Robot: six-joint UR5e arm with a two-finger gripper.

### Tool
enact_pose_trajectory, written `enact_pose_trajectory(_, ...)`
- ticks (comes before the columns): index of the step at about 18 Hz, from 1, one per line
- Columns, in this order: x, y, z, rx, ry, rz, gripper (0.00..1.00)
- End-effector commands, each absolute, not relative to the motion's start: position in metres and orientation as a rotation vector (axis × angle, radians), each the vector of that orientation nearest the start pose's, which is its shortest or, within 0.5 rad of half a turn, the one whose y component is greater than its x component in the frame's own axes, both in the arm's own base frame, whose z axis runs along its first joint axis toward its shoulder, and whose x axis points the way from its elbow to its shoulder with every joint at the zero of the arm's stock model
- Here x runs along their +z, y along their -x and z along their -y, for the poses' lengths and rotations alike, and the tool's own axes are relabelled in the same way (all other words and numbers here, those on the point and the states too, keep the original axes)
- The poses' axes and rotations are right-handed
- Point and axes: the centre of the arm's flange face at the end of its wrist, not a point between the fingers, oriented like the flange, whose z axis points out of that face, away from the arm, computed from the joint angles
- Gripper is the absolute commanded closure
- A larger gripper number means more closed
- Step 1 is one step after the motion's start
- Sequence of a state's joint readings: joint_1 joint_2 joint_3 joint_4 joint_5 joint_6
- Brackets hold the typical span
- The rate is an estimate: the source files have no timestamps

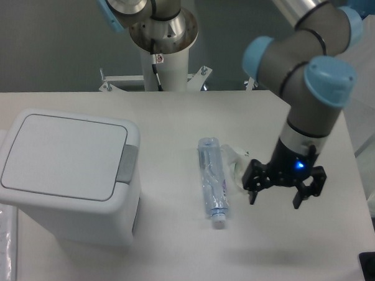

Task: Open the trash can
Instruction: 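Move the open gripper over the table toward the trash can lid button, then lower the gripper onto the grey lid button to pop the lid open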

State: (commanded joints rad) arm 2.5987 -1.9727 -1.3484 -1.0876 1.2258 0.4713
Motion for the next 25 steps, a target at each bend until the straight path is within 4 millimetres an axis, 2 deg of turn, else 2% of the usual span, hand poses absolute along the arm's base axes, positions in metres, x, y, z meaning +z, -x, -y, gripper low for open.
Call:
enact_pose_trajectory(1, 0.427, 0.485, -0.499, -0.100, 2.574, 0.692, 0.00)
enact_pose_trajectory(3, 0.456, 0.467, -0.500, -0.109, 2.526, 0.670, 0.00)
enact_pose_trajectory(6, 0.482, 0.435, -0.513, -0.113, 2.507, 0.601, 0.00)
enact_pose_trajectory(8, 0.486, 0.416, -0.523, -0.129, 2.512, 0.562, 0.00)
enact_pose_trajectory(12, 0.486, 0.399, -0.532, -0.159, 2.528, 0.535, 0.00)
enact_pose_trajectory(19, 0.493, 0.388, -0.529, -0.206, 2.552, 0.545, 0.00)
enact_pose_trajectory(21, 0.499, 0.376, -0.529, -0.209, 2.557, 0.530, 0.00)
enact_pose_trajectory(25, 0.499, 0.355, -0.538, -0.236, 2.586, 0.502, 0.00)
